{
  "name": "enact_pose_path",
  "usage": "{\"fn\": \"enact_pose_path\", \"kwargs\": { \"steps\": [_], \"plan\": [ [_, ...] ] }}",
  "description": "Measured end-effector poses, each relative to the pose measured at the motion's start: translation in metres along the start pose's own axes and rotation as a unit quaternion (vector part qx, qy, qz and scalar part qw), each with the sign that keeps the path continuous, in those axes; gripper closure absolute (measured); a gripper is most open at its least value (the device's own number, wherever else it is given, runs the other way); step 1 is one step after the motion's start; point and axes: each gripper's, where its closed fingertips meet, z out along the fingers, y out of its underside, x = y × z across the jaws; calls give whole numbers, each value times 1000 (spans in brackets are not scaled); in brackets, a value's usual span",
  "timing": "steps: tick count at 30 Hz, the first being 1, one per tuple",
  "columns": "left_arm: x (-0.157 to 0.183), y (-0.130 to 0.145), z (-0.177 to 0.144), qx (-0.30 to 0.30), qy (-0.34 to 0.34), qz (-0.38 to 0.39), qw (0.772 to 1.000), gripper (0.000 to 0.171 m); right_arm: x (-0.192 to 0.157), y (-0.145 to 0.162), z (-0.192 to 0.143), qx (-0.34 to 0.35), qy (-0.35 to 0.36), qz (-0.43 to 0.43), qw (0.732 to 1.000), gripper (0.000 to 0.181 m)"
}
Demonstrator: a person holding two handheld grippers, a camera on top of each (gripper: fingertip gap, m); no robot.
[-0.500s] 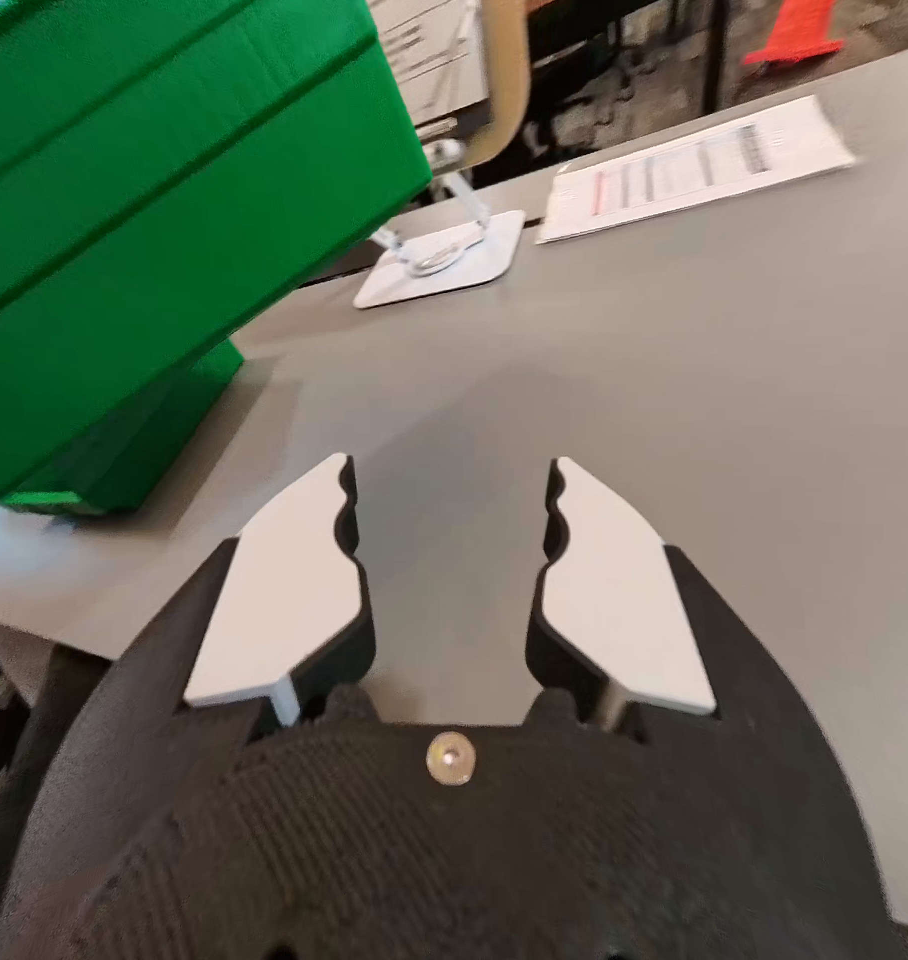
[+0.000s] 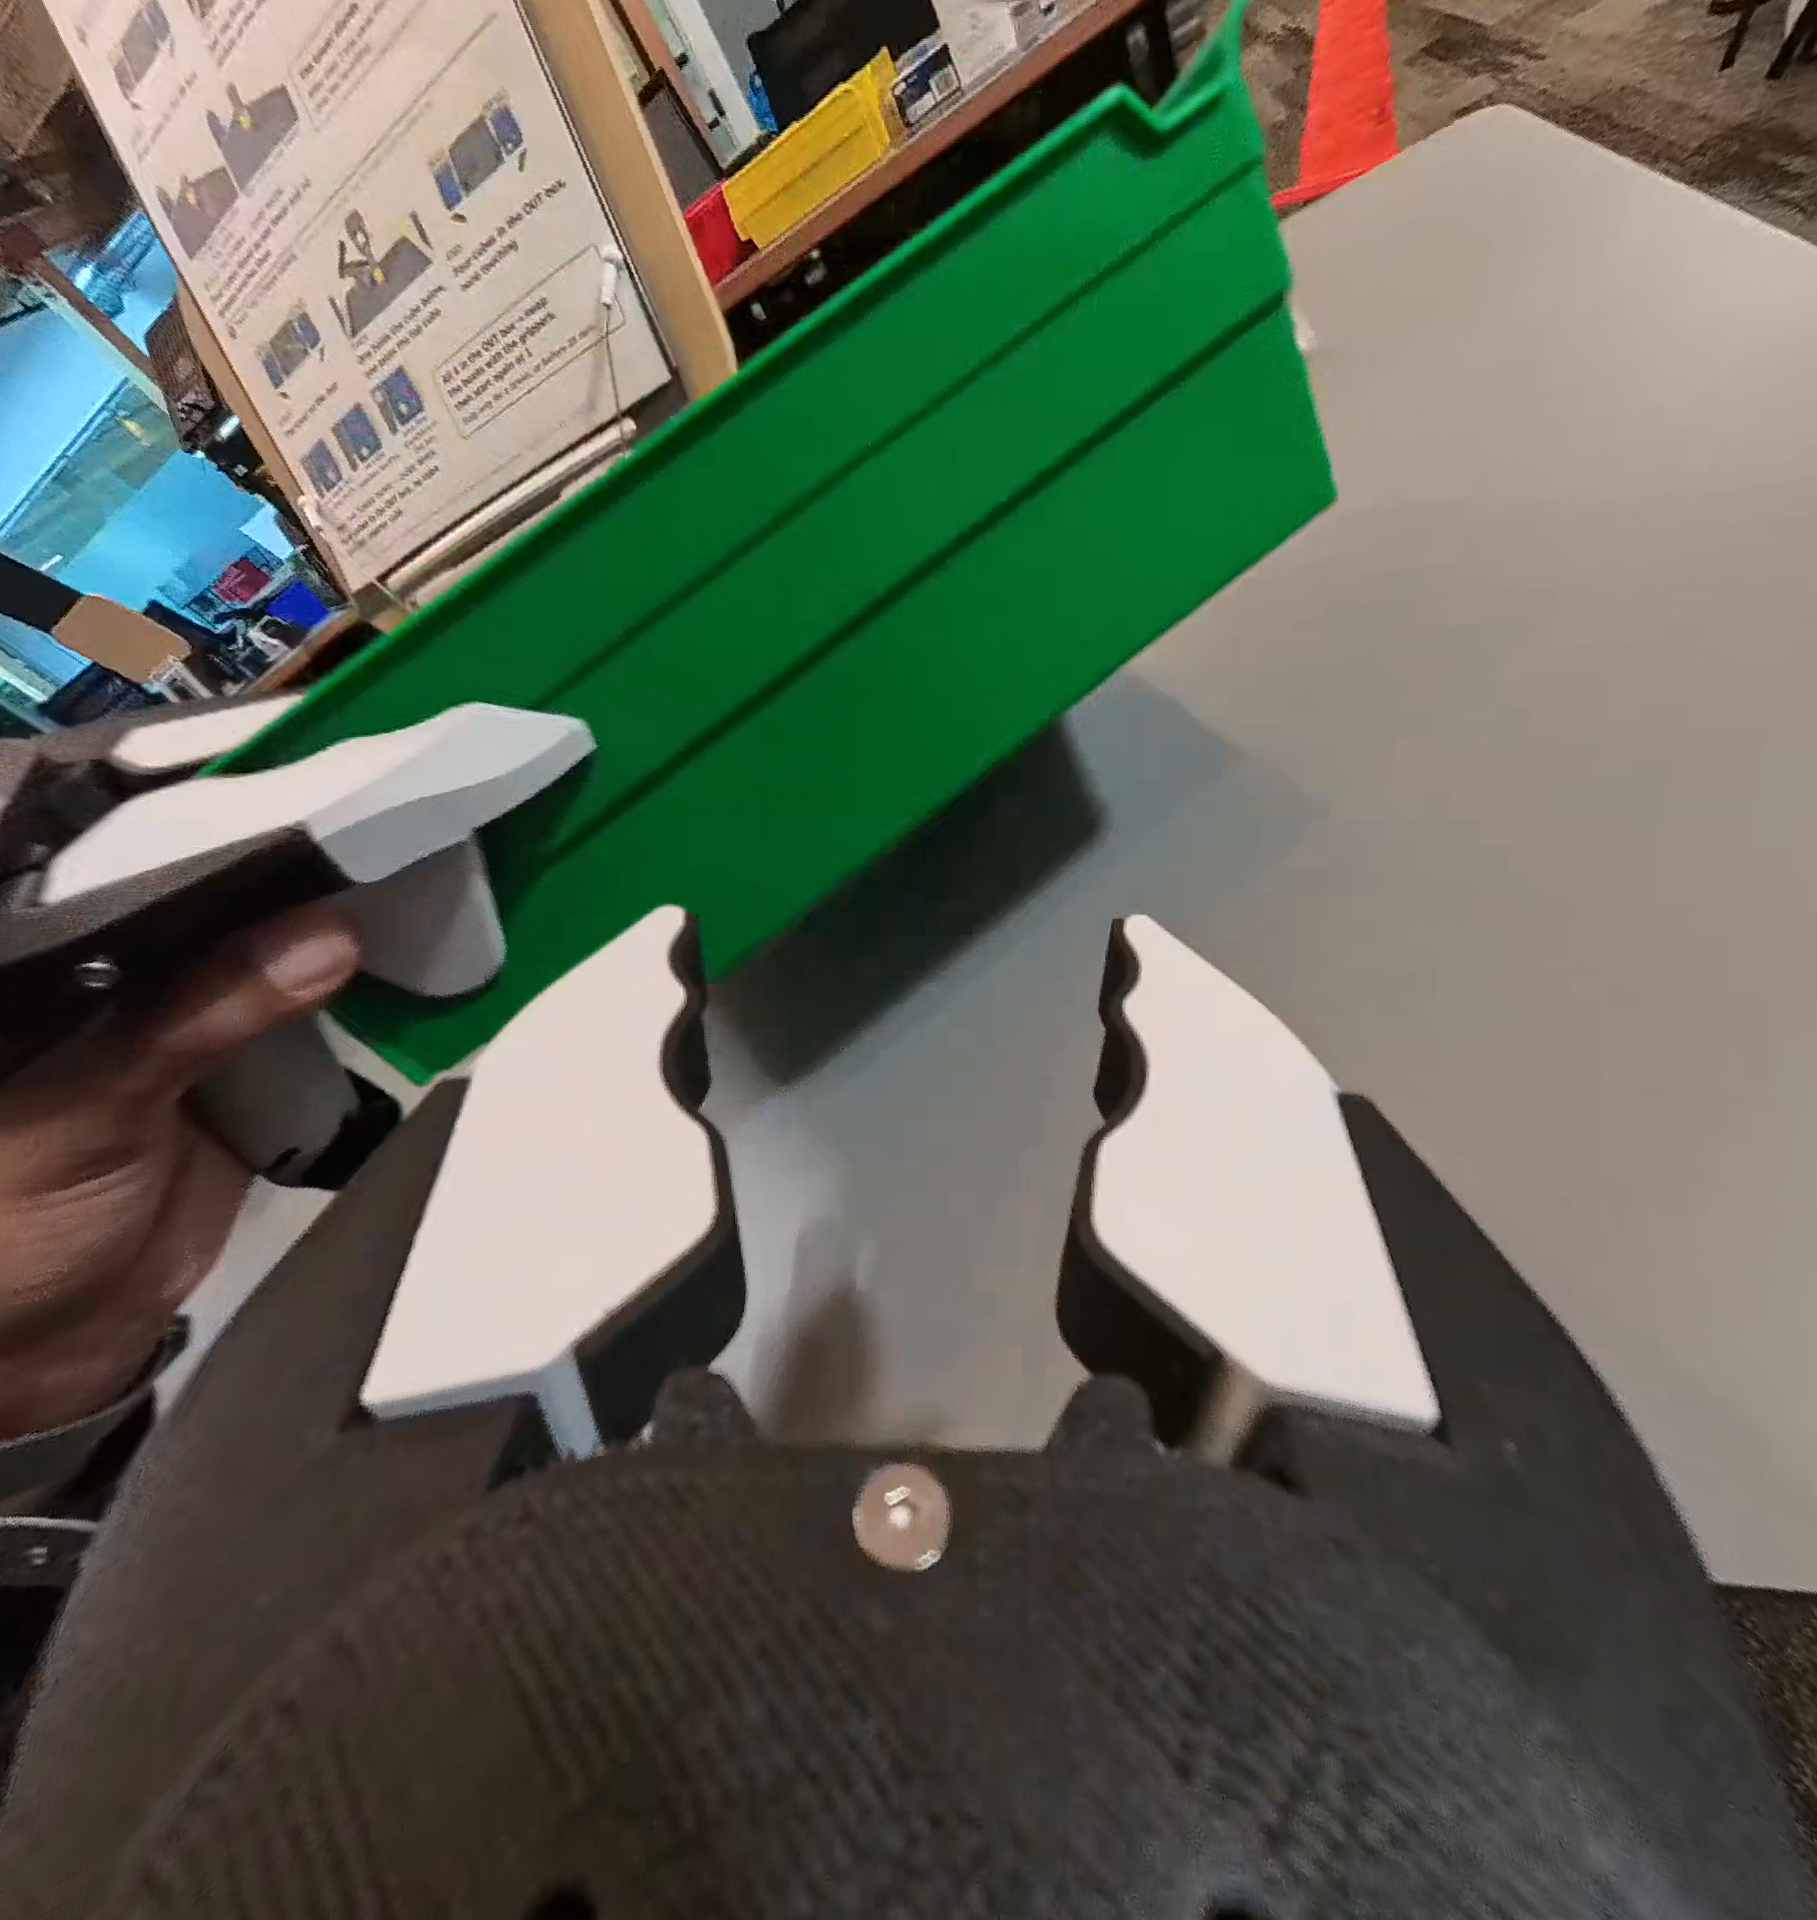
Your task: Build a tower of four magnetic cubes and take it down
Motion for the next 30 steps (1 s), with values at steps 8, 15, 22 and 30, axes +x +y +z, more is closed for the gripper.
{"fn": "enact_pose_path", "kwargs": {
  "steps": [8, 15, 22, 30],
  "plan": [
    [17, 12, 56, -21, -21, 20, 999, 163, 19, -1, 1, -1, 17, 7, 1000, 108],
    [33, 20, 94, -37, -27, 6, 999, 164, 42, -1, 3, -3, 46, 15, 999, 108],
    [43, 31, 104, -36, -41, 24, 998, 163, 53, -2, 3, 3, 60, 21, 998, 108],
    [30, 23, 39, -2, -38, 35, 999, 127, 45, -5, 5, 16, 65, -15, 998, 107]
  ]
}}
